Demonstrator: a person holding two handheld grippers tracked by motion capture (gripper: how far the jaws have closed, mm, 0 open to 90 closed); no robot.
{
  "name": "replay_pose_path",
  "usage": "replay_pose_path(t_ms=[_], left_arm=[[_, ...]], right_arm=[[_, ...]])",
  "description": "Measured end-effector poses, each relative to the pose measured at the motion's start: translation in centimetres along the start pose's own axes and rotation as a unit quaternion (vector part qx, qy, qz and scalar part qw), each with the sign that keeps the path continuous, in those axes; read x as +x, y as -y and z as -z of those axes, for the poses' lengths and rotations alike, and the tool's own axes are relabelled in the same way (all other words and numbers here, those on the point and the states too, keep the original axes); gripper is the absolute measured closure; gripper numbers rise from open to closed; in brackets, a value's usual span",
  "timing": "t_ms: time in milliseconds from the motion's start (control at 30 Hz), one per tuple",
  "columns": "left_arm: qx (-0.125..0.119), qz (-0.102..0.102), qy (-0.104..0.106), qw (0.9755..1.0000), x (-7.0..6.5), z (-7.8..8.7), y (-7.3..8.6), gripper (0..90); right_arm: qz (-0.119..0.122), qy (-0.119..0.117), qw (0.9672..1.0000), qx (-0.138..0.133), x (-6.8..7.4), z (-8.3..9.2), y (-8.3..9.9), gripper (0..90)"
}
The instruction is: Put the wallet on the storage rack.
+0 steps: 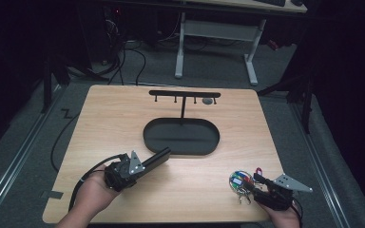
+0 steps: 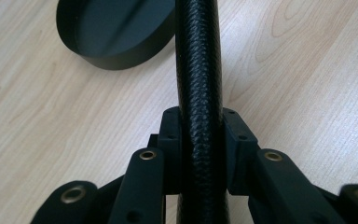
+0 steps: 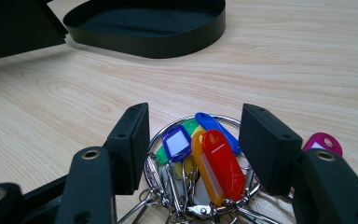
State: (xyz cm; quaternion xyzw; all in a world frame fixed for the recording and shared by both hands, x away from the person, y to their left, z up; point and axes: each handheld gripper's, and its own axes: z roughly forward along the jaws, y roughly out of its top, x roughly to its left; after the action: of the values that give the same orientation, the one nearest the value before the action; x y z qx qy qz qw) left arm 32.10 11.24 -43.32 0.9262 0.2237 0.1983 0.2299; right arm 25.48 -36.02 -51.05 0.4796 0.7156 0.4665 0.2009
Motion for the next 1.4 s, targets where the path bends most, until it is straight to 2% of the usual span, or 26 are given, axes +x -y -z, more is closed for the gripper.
replay_pose_path(t_ms=[300, 600, 800, 867, 1200, 1400], left_arm=[[-0.013, -0.027, -0.011, 0.9995, 0.0, 0.6, -1.1, 72.8], [-0.020, -0.067, -0.028, 0.9971, 0.1, 0.9, -2.7, 72.7], [-0.026, -0.093, -0.041, 0.9945, 0.0, 0.7, -3.9, 72.8], [-0.023, -0.107, -0.047, 0.9929, 0.0, 0.6, -4.4, 72.8], [-0.030, -0.140, -0.047, 0.9886, -0.1, -0.9, -6.5, 72.7], [-0.037, -0.164, -0.054, 0.9842, -0.4, -2.0, -7.9, 72.6]], right_arm=[[0.003, -0.002, 1.0000, 0.001, 0.1, 0.0, 0.0, 43.9], [0.004, -0.001, 1.0000, 0.001, 0.1, 0.0, 0.0, 43.9], [0.003, -0.001, 1.0000, 0.002, 0.1, 0.0, 0.0, 44.0], [0.003, -0.001, 1.0000, 0.001, 0.0, 0.0, 0.0, 44.0], [0.003, -0.001, 1.0000, -0.002, -0.1, 0.1, 0.0, 44.1], [0.001, 0.000, 1.0000, -0.002, -0.1, 0.1, 0.0, 44.2]])
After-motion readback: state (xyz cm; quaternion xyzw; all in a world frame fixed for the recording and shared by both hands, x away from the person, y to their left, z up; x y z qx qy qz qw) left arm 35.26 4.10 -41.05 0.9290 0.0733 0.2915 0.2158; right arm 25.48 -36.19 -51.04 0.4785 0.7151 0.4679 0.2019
